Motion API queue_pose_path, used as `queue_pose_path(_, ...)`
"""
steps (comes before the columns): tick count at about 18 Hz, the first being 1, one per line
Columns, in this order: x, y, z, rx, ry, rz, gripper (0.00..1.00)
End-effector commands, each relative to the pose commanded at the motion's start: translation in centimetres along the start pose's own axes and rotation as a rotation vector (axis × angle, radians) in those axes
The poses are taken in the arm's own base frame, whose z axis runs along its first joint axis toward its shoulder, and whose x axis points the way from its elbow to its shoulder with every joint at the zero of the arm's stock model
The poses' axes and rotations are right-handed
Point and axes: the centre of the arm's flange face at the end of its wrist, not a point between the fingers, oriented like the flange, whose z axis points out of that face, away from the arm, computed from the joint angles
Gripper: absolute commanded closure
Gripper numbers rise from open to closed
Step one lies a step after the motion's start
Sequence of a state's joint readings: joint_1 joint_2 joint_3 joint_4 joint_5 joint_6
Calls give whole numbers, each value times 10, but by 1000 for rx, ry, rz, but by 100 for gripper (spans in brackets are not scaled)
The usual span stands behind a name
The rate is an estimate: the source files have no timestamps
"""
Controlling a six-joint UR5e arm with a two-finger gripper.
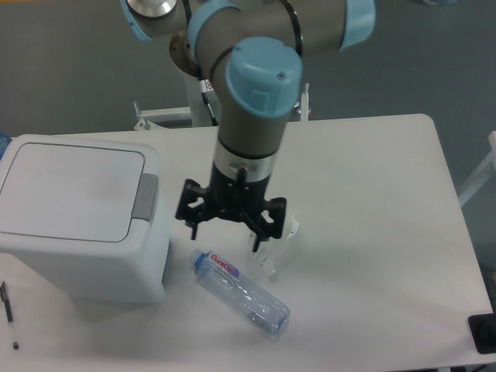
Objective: Open the trash can
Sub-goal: 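Move the gripper over the trash can's grey lid button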
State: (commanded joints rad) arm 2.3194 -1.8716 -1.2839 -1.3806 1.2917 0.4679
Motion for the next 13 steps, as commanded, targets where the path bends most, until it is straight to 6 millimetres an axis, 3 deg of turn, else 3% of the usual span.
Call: queue_pose_path(13,26,19,-25,44,48,-41,0)
